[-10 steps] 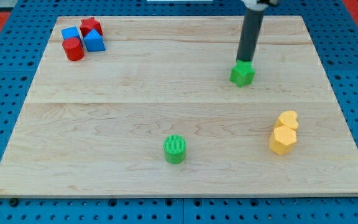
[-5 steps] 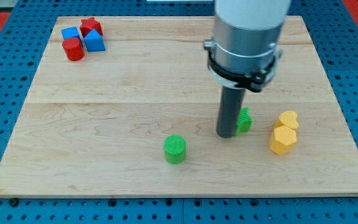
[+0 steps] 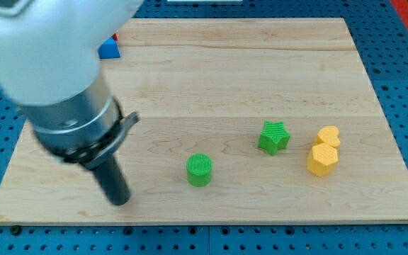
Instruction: Push the green blocks towards the yellow blocks
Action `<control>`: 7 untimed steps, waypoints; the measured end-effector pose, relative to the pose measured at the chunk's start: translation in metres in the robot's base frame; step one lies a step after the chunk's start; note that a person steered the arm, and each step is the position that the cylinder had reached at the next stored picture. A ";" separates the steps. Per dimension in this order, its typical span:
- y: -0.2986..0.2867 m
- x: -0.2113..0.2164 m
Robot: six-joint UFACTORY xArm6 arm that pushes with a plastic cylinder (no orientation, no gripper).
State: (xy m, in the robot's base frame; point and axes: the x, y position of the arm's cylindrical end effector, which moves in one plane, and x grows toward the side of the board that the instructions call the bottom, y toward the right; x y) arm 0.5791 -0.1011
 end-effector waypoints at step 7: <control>0.165 -0.062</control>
